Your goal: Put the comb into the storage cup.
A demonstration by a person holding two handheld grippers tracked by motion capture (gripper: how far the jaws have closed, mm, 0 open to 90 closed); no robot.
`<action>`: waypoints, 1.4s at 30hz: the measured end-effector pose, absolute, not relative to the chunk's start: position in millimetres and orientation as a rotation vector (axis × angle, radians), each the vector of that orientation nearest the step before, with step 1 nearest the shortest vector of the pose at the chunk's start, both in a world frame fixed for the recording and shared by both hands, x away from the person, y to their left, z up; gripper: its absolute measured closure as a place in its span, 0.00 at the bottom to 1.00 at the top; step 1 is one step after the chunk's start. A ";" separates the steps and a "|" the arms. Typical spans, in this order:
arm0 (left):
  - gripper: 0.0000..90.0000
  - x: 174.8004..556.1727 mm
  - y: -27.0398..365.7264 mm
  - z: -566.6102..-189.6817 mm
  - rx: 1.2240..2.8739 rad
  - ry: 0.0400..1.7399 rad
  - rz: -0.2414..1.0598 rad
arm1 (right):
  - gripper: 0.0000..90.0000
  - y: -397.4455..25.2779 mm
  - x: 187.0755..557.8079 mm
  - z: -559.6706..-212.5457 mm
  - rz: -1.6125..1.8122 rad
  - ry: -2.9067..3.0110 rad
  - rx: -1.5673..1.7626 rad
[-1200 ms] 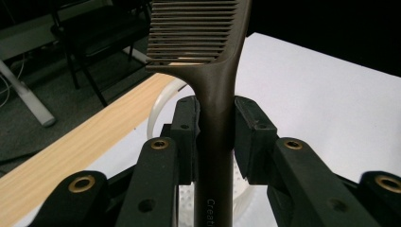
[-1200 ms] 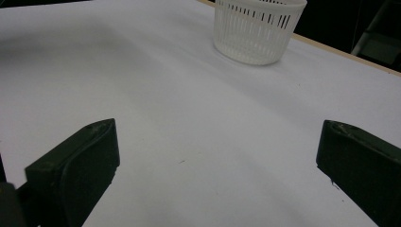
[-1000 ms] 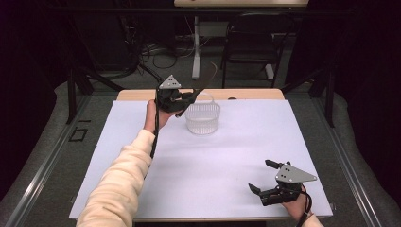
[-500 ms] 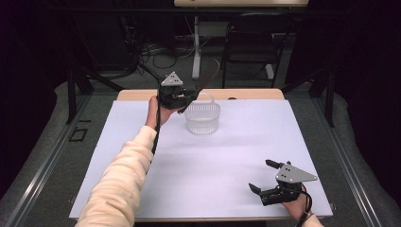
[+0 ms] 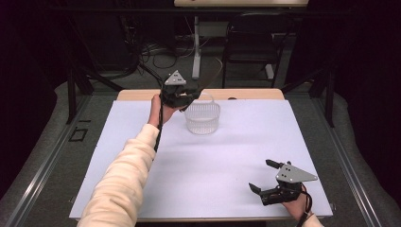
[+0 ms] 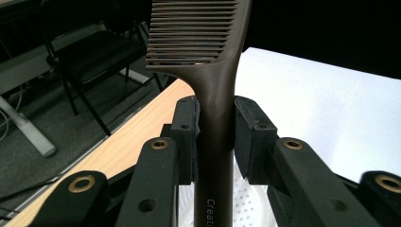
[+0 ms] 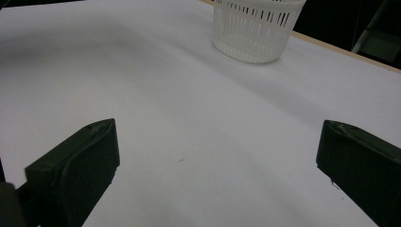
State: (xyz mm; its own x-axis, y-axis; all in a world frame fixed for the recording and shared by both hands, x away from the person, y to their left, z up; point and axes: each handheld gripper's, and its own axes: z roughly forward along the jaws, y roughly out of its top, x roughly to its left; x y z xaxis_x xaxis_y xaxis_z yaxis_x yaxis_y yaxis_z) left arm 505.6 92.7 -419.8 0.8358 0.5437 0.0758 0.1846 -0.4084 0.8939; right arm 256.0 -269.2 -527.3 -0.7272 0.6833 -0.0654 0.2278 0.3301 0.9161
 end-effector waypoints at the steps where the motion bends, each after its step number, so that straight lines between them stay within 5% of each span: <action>1: 0.79 505.7 92.1 -419.4 1.986 0.533 0.437 | 0.00 -269.2 256.0 -527.3 1.378 2.157 0.801; 42: 0.79 512.0 70.8 -432.1 1.987 0.383 0.452 | 0.00 -269.1 256.2 -527.5 1.378 2.157 0.808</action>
State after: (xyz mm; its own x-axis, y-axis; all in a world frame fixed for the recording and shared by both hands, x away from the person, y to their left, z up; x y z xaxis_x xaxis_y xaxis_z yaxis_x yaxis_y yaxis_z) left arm 512.0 70.8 -432.1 0.8789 0.4536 0.1477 0.0716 -0.4314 0.8993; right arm 256.2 -269.1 -527.5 -0.7251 0.6858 -0.0622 0.2317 0.3281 0.9158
